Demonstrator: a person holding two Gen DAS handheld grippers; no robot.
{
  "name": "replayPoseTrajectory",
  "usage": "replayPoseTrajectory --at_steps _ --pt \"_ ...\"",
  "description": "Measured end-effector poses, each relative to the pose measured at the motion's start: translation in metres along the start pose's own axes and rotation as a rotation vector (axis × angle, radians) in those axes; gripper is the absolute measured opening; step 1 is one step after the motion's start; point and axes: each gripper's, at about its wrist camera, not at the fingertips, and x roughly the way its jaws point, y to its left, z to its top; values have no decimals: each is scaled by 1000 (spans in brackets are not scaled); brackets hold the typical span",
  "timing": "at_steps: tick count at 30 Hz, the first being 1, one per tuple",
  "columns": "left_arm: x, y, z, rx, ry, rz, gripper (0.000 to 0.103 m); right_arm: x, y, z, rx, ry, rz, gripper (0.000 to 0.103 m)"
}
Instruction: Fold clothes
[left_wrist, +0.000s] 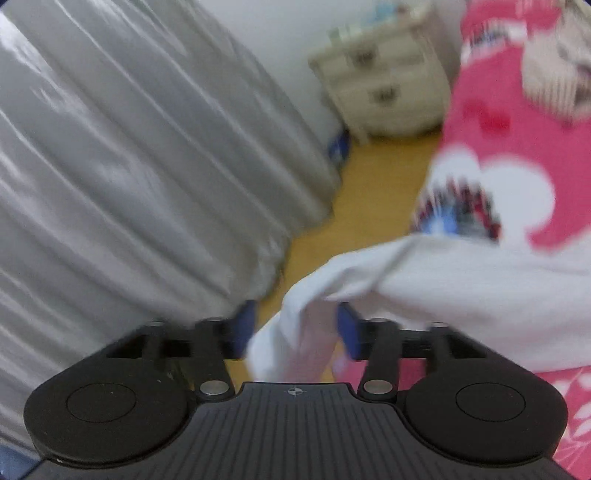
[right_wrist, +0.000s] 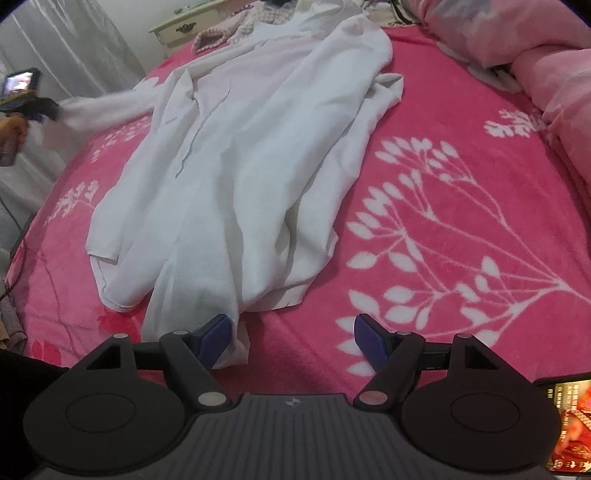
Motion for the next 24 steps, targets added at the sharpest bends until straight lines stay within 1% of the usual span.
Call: replayPoseTrajectory --at_steps 1,3,5,6,7,9,11,15,17,19,21,23,24 --pt "9 -10 -5 0 33 -14 55 1 1 0 -2 4 2 77" --pt "20 -23 -17 1 90 -53 64 3 4 -1 -17 17 5 77" --pt "24 -27 -32 11 107 -70 66 5 7 -3 -35 31 7 78" --pt "26 -29 -39 18 111 -75 68 7 8 -4 -39 38 8 78" --pt "23 -28 -43 34 94 -69 70 8 9 -5 -43 46 10 79" --pt "18 -24 -47 63 86 -67 72 10 8 -7 -38 61 15 79" --pt "11 -8 -47 36 95 -74 72 10 7 -8 -30 66 24 79" --pt "-23 32 -43 -93 70 -96 73 2 1 -11 -5 59 40 80" --pt "-46 46 -44 -133 56 -133 72 -7 -5 -11 12 35 51 80" --pt "-78 53 -46 -141 18 -229 72 -17 -13 -11 41 -18 47 80" --pt "-114 49 -50 -128 -28 -339 73 -25 -21 -10 78 -63 47 79" --pt "-152 35 -57 -89 -65 -481 74 -26 -29 -8 125 -88 55 75" --pt "-171 22 -62 -47 -73 -571 74 -26 -33 -7 146 -96 58 73"
